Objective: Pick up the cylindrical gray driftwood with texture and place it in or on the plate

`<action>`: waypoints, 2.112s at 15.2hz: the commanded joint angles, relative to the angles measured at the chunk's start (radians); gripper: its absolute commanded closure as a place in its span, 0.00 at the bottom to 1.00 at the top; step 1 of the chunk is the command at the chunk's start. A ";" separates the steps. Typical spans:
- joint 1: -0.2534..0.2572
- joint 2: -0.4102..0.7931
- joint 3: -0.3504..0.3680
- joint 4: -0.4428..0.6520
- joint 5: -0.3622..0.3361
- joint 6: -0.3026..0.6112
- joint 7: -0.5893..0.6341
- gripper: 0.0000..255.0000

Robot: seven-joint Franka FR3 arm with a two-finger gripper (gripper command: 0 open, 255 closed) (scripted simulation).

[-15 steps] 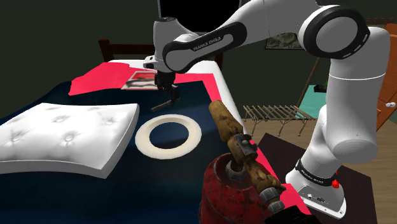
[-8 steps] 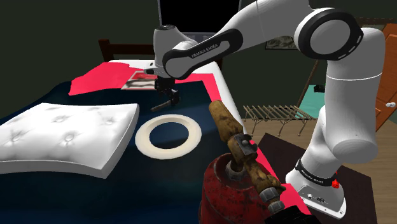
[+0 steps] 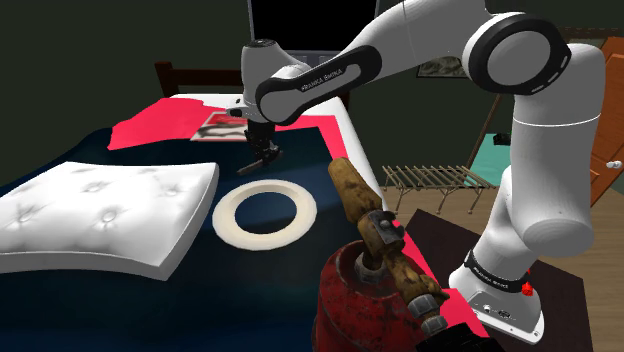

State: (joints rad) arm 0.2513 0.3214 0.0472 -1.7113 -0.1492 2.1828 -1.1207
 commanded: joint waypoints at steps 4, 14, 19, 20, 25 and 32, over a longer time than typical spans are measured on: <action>0.000 0.000 0.000 0.000 0.000 0.000 0.000 1.00; 0.000 -0.025 0.002 0.059 0.008 -0.084 -0.012 1.00; 0.000 -0.037 0.004 0.110 0.012 -0.146 -0.020 1.00; 0.001 -0.039 0.004 0.121 0.013 -0.158 -0.021 1.00; 0.012 -0.067 0.011 0.128 0.012 -0.195 -0.007 1.00; 0.091 -0.204 0.061 -0.058 -0.009 -0.164 0.137 1.00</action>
State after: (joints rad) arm 0.3293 0.1288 0.0994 -1.7592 -0.1543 2.0235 -1.0090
